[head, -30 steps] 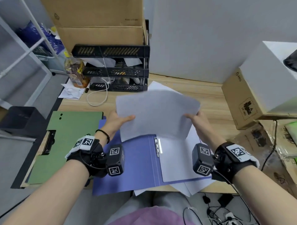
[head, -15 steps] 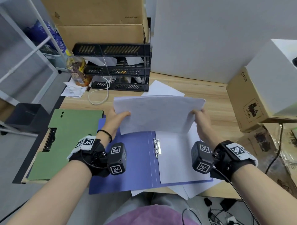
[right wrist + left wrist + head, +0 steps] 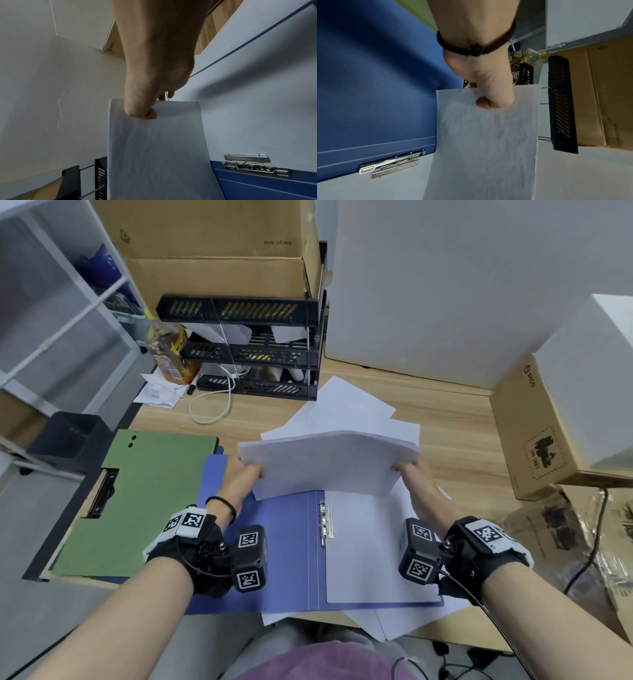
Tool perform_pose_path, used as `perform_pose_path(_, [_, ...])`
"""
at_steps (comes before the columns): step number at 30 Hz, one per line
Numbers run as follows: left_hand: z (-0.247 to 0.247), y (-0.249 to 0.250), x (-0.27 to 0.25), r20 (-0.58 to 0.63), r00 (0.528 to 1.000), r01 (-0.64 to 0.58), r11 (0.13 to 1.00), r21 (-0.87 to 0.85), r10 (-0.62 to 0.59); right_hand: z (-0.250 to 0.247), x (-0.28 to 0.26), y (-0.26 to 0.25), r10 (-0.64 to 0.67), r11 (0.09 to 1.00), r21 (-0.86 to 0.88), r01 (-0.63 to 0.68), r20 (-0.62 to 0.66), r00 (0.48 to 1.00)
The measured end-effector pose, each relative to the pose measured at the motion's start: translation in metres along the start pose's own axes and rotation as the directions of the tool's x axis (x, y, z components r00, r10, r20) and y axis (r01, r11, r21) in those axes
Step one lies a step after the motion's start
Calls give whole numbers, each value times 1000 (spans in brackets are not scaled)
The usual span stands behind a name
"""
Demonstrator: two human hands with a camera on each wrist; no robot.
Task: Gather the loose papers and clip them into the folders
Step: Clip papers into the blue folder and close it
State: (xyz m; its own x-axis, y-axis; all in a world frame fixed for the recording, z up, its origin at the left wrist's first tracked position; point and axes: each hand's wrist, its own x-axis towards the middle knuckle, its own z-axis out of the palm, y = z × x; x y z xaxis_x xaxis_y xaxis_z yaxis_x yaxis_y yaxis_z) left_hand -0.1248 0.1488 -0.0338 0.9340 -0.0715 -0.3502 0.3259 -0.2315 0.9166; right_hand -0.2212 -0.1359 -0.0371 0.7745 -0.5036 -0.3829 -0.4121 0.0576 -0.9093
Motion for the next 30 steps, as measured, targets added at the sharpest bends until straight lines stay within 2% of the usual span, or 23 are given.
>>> perform_pose_path(5, [-3, 1, -2, 53, 999, -10, 998, 56, 7, -8, 7, -1, -9, 998, -62, 12, 38, 999])
perform_pose_path(8, [3, -5, -2, -27, 999, 32, 999, 31, -31, -5, 8, -1, -28, 999, -43, 32, 95, 995])
perform_pose_path(10, [2, -11, -3, -35, 998, 56, 998, 13, -55, -11, 9, 3, -9, 998, -67, 17, 114, 993])
perform_pose_path(13, [-3, -23, -10, 48, 992, 110, 992, 63, -113, -23, 8, 17, 65, 979, -204, -14, 247, 967])
perform_pose_path(15, [-5, -28, -11, 82, 989, 117, 988, 99, -126, -22, 7, 18, 110, 969, -243, -41, 278, 954])
perform_pose_path(18, [-5, -15, -6, 16, 998, 68, 996, 49, -69, -15, 9, -3, 83, 982, -187, -36, 249, 965])
perform_pose_path(22, [-4, 14, -2, -64, 998, -15, 1000, -9, 15, -12, 10, -27, -14, 988, -146, 45, 210, 978])
perform_pose_path(24, [-3, 10, -2, -40, 999, 3, 1000, -16, -3, -14, 7, -26, 6, 982, -186, 37, 223, 975])
perform_pose_path(27, [-5, -9, -5, 36, 995, 91, 995, 44, -93, -19, 2, -12, 78, 969, -246, -2, 299, 951])
perform_pose_path(30, [-12, -17, -2, 79, 987, 134, 986, 94, -142, -23, -1, -6, 50, 970, -241, 39, 354, 934])
